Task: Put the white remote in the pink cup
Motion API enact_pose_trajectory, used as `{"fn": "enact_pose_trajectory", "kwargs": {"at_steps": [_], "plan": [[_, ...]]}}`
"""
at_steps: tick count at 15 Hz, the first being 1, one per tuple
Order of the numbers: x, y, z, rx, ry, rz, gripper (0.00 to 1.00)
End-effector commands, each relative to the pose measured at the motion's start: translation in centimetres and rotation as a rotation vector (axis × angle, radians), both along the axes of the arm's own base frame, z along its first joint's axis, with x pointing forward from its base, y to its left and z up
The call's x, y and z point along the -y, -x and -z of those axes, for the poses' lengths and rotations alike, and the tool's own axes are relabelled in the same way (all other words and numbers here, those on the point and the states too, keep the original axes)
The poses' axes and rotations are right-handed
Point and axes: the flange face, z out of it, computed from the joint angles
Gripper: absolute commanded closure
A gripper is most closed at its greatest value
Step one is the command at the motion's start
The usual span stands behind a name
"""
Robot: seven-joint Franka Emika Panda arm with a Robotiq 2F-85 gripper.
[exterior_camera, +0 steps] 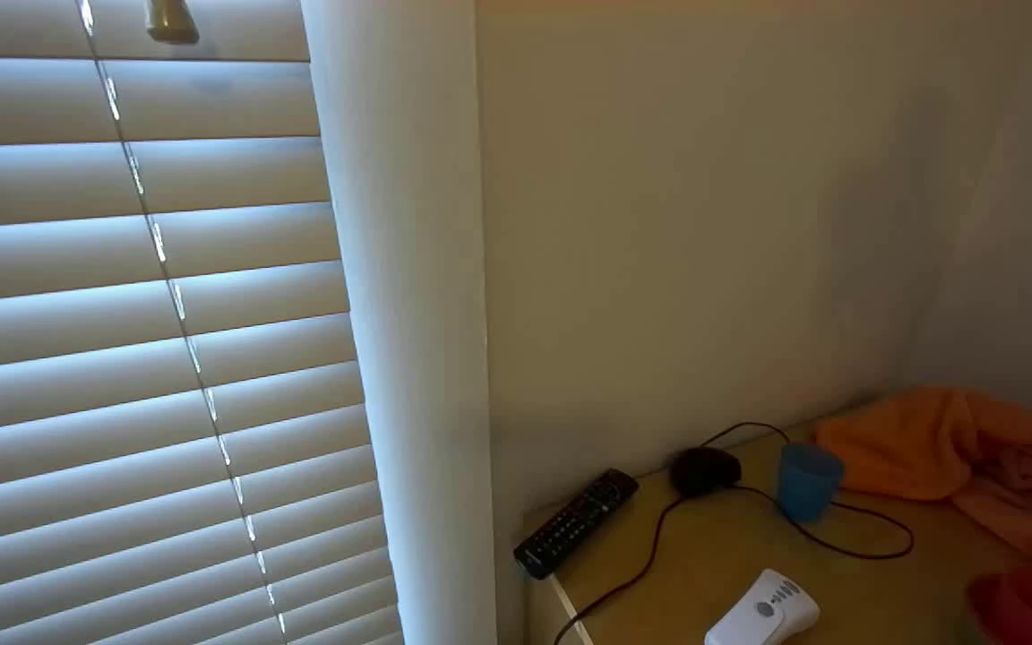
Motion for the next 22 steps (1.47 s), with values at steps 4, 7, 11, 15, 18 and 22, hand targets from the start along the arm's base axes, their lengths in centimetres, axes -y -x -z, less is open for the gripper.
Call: {"fn": "enact_pose_trajectory", "kwargs": {"at_steps": [4,7,11,15,18,22], "plan": [[0.0,0.0,-0.1,-0.001,0.0,0.0,0.0],[-2.6,-2.1,4.0,-0.145,-0.028,0.148,0.0],[-7.0,-4.4,13.2,-0.239,0.014,0.327,0.0],[-10.0,-5.3,22.7,-0.337,0.076,0.504,0.0],[-10.7,-5.1,23.6,-0.377,0.09,0.509,0.0],[-11.0,-5.2,25.0,-0.414,0.048,0.637,0.0]]}}
